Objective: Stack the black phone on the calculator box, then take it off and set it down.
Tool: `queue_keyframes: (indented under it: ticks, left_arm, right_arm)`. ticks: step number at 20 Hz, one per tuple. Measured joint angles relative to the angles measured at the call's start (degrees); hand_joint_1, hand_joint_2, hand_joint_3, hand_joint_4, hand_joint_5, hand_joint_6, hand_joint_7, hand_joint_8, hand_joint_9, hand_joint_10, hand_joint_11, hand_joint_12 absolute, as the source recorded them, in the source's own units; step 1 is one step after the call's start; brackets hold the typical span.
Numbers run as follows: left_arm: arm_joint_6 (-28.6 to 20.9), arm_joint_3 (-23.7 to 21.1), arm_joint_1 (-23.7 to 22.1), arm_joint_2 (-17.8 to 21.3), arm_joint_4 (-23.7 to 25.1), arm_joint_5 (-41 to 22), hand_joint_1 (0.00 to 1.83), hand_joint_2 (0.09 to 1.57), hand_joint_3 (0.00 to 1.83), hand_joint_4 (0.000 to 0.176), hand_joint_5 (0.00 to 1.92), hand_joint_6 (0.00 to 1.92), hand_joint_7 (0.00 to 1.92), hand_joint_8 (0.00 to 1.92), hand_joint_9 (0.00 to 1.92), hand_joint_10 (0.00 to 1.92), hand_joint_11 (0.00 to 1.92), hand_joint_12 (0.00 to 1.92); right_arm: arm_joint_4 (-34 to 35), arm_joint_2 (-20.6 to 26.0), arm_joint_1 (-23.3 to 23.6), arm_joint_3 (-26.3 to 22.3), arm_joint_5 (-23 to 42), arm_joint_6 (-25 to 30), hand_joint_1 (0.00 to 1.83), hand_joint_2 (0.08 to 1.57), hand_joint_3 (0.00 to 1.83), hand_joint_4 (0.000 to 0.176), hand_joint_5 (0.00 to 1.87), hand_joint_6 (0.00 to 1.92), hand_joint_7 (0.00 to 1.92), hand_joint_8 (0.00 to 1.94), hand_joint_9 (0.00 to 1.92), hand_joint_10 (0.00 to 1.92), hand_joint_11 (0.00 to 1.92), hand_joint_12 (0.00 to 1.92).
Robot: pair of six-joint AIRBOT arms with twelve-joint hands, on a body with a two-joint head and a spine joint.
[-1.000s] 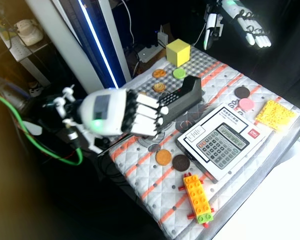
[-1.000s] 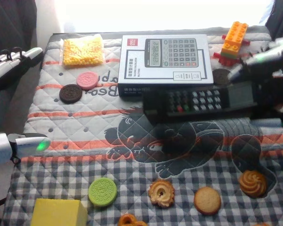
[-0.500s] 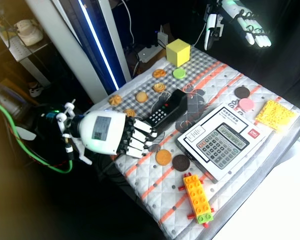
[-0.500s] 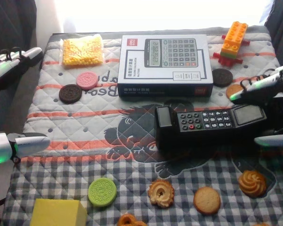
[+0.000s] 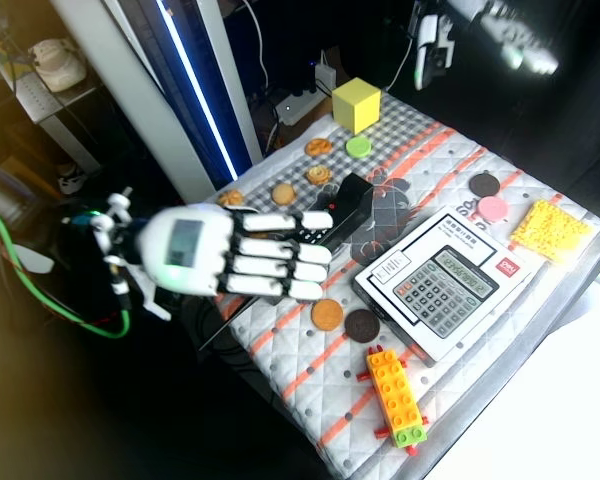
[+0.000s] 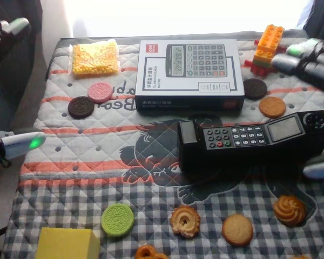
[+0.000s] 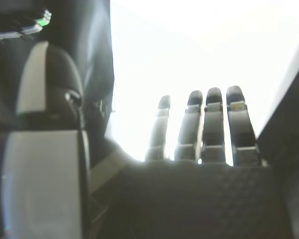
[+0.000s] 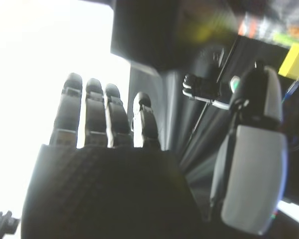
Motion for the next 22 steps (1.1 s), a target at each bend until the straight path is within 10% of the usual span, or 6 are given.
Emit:
queue_keyframes:
  ticks: [5,9,13,17,20,22]
  left_arm:
    - [0.0,-0.9,1.6,0.0,2.2,-3.9,0.57,0.98,0.00,0.154,0.02,0.00,0.10,0.00,0.11,0.00,0.00,0.51]
    - [-0.1,-0.9,3.5,0.0,1.3,-9.3,0.38,1.10,0.02,0.105,0.00,0.00,0.11,0.00,0.10,0.00,0.00,0.52]
    - [-0.1,-1.1,4.3,-0.3,1.7,-10.3,0.10,1.16,0.02,0.107,0.02,0.00,0.16,0.00,0.15,0.01,0.00,0.50]
    - [-0.1,-0.5,4.2,-0.9,1.0,-10.9,0.54,1.07,0.00,0.103,0.07,0.01,0.10,0.00,0.03,0.00,0.00,0.01]
    - [-0.1,-0.4,3.9,-0.9,2.0,-11.1,0.41,1.24,0.02,0.045,0.01,0.00,0.08,0.00,0.04,0.00,0.00,0.00]
    - [-0.1,0.1,3.9,-1.0,2.3,-11.1,0.33,1.26,0.01,0.097,0.01,0.00,0.04,0.00,0.02,0.00,0.00,0.00]
  right_arm:
    - [6.1,1.6,-6.1,-2.4,12.5,0.0,0.65,0.87,0.01,0.148,0.16,0.01,0.19,0.01,0.18,0.01,0.14,0.06]
    - [6.5,1.7,-7.3,-3.3,15.4,0.0,0.65,0.95,0.01,0.130,0.16,0.00,0.22,0.00,0.20,0.00,0.18,0.10]
    - [6.5,1.0,-7.6,-3.6,16.2,0.0,0.61,0.98,0.01,0.065,0.16,0.00,0.25,0.01,0.24,0.01,0.23,0.12]
    - [7.2,1.4,-7.6,-3.8,20.4,-0.1,0.64,1.04,0.00,0.023,0.17,0.00,0.30,0.01,0.31,0.01,0.35,0.15]
    - [6.9,1.9,-8.3,-4.5,24.2,-0.2,0.51,1.15,0.00,0.000,0.39,0.00,0.29,0.00,0.32,0.00,0.36,0.07]
    - [7.1,1.9,-8.4,-5.0,24.6,-0.4,0.52,1.22,0.02,0.007,0.25,0.00,0.16,0.00,0.16,0.00,0.17,0.01]
